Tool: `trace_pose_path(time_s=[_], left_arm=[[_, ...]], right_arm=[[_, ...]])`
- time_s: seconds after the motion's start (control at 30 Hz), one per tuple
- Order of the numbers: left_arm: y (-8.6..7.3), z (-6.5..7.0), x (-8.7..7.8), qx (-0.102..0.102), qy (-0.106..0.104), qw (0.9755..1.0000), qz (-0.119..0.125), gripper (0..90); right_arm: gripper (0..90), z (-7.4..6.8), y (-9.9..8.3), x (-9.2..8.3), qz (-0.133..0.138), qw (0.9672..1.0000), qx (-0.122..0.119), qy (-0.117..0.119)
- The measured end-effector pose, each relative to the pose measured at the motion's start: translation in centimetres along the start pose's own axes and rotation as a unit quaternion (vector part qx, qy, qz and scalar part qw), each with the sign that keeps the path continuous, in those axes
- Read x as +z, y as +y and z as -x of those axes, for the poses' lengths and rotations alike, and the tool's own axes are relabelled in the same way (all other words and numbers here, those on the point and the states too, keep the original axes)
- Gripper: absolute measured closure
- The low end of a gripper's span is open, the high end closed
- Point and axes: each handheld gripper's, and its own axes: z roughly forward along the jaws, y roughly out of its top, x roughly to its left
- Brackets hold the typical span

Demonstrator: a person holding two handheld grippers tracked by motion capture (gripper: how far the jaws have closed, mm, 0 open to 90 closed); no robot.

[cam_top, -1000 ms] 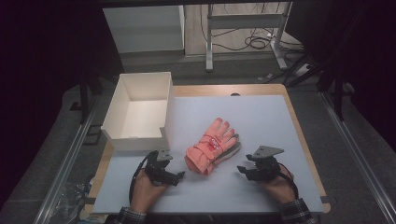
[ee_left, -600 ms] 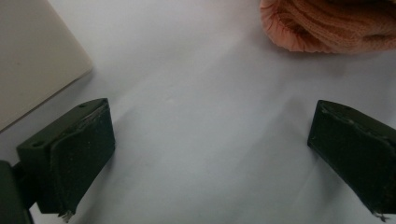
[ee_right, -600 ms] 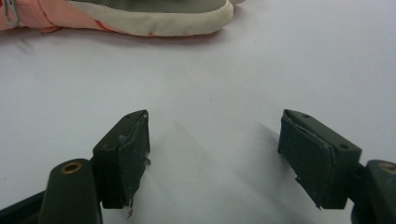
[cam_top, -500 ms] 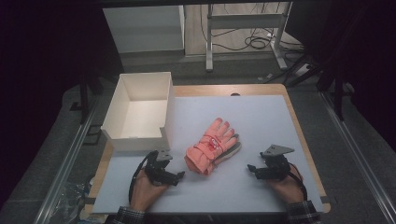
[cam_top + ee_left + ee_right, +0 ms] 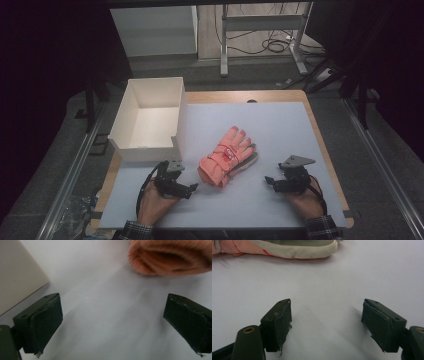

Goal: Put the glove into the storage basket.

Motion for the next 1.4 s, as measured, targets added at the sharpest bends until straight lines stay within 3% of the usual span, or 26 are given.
trace_pose_path(time_s=[0.33,0.77,1.0,1.13,1.4], left_arm=[[1.4,0.7,-1.7,-0.009,-0.034,0.9994,-0.005,0.0],[4.9,2.3,-3.0,0.013,-0.053,0.9984,-0.013,0.0],[7.5,3.2,-2.2,0.035,-0.046,0.9981,-0.021,0.0],[9.0,3.3,-1.4,0.025,-0.052,0.9982,-0.017,0.0],[11.4,3.6,1.4,0.030,-0.032,0.9985,-0.034,0.0]], right_arm=[[24.4,0.0,0.0,0.0,0.000,1.0000,-0.001,0.000],[24.4,0.0,0.0,0.0,0.001,1.0000,-0.001,0.000],[24.4,0.0,0.0,0.0,0.001,1.0000,-0.001,0.000],[24.4,0.1,0.0,0.0,0.001,1.0000,-0.001,0.000],[24.4,0.1,0.0,0.0,0.001,1.0000,-0.001,0.000]])
